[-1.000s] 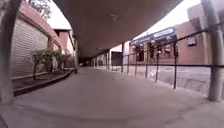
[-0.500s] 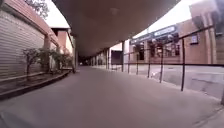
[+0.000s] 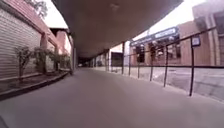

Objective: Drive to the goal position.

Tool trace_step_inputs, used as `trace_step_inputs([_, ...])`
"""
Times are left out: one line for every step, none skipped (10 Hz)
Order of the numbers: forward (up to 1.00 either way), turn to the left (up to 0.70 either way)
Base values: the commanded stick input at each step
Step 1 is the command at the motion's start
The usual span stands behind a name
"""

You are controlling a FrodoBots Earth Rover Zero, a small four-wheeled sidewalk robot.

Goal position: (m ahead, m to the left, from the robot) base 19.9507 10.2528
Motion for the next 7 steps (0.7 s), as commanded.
trace_step_inputs([0.7, 0.0])
trace_step_inputs([0.7, 0.0])
trace_step_inputs([0.7, 0.0])
trace_step_inputs([0.7, 0.0])
trace_step_inputs([0.7, 0.0])
trace_step_inputs([0.7, 0.0])
trace_step_inputs([0.7, 0.0])
